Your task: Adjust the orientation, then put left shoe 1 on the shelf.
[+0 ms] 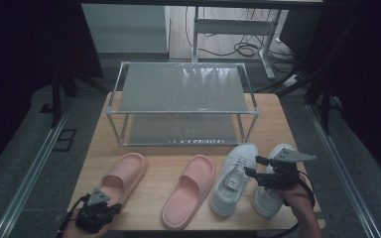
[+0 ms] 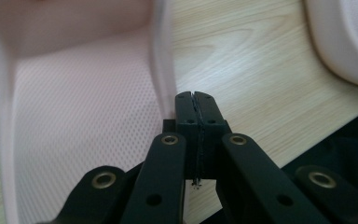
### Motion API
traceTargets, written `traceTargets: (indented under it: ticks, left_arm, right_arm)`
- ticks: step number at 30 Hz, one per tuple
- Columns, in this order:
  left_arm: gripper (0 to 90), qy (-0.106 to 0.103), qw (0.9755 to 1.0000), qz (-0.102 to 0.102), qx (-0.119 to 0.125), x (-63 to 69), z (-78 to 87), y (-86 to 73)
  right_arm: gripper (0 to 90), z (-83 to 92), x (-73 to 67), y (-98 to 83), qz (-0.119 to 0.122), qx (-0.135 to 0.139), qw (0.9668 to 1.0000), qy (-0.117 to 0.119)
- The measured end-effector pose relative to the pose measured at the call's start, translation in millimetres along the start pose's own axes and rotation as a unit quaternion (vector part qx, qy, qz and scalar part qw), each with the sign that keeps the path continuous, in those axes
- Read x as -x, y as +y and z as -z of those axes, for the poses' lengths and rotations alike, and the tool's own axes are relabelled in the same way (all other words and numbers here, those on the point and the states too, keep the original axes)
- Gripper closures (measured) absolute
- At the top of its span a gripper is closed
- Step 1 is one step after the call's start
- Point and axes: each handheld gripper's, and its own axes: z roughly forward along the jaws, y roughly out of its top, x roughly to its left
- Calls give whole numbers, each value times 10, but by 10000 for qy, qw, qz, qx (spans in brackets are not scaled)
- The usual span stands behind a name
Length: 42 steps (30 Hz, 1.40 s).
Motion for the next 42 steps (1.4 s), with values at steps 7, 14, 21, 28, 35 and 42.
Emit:
traceTargets:
  ticks: [7, 14, 21, 28, 35, 42]
  left_arm:
    - [863, 4, 9998, 123, 170, -46, 70, -23]
    - [637, -146, 9977, 214, 634, -24, 125, 41]
    - [469, -209, 9950, 353, 913, -72, 146, 107]
    - [364, -71, 9916, 330, 1249, -28, 214, 129]
    - [360, 112, 9914, 382, 1249, -44, 205, 115]
    - [380, 299, 9915, 456, 1179, -105, 77, 138]
  right_arm:
    - [354, 29, 3, 17, -8, 42, 10000, 29]
    - [354, 23, -3, 71, 22, 118, 9999, 29]
    - [354, 24, -13, 59, 20, 112, 9999, 16]
    - [354, 18, -16, 61, 14, 169, 9999, 29]
    - [354, 8, -48, 73, 87, 149, 9998, 66]
    - [354, 17, -61, 66, 88, 161, 9998, 30]
